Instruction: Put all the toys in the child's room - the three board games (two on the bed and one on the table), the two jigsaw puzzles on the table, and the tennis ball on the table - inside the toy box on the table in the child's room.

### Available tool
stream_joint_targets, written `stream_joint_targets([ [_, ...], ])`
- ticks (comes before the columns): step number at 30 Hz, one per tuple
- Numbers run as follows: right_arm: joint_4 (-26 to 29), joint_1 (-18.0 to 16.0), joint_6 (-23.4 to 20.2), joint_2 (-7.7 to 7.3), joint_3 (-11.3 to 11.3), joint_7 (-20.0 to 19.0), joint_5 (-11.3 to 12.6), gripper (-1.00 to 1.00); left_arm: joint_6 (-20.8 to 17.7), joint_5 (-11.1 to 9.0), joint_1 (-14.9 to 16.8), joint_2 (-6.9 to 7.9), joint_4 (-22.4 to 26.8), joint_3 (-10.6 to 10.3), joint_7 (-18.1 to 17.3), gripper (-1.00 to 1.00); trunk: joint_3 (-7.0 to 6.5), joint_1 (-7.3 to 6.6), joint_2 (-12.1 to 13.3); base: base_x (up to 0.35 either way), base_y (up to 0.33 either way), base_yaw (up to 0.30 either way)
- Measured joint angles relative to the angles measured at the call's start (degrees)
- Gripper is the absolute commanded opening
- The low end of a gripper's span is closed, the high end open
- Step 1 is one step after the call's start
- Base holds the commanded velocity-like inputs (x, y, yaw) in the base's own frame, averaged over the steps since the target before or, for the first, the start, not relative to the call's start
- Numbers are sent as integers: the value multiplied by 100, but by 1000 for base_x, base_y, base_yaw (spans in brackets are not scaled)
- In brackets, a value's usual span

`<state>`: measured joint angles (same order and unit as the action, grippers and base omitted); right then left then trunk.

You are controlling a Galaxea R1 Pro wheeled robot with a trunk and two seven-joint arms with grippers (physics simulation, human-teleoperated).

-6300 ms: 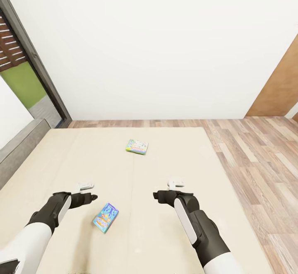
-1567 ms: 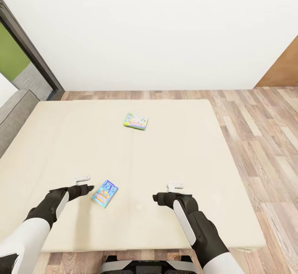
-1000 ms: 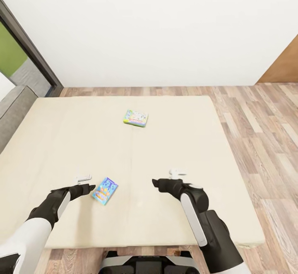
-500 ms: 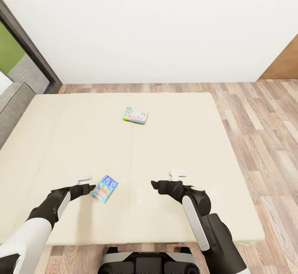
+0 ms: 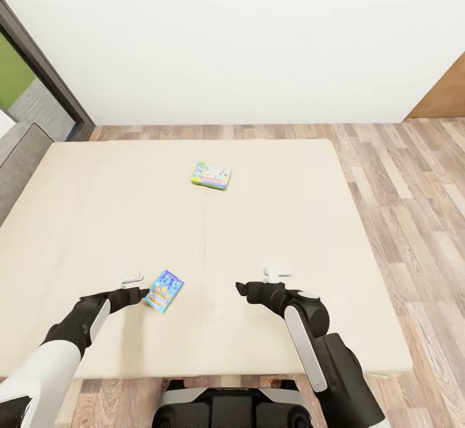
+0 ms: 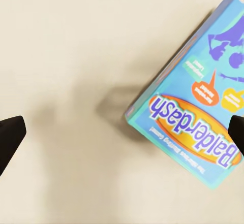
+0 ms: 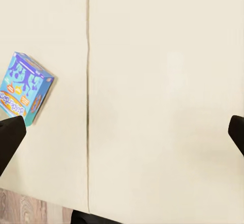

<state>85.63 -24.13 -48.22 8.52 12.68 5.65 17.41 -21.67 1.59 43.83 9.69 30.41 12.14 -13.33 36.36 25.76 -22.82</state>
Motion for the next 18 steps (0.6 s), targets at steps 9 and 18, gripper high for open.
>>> stream_joint_targets([
  [9, -2, -1, 7, 0, 2, 0, 0, 100, 0, 2, 0, -5, 0, -1, 0, 100, 83, 0, 0, 0, 0, 0],
  [18, -7, 1, 7, 5, 8, 0, 1, 100, -83, -2, 6, -6, 152, 7, -280, 100, 166, 0, 0, 0, 0, 0],
])
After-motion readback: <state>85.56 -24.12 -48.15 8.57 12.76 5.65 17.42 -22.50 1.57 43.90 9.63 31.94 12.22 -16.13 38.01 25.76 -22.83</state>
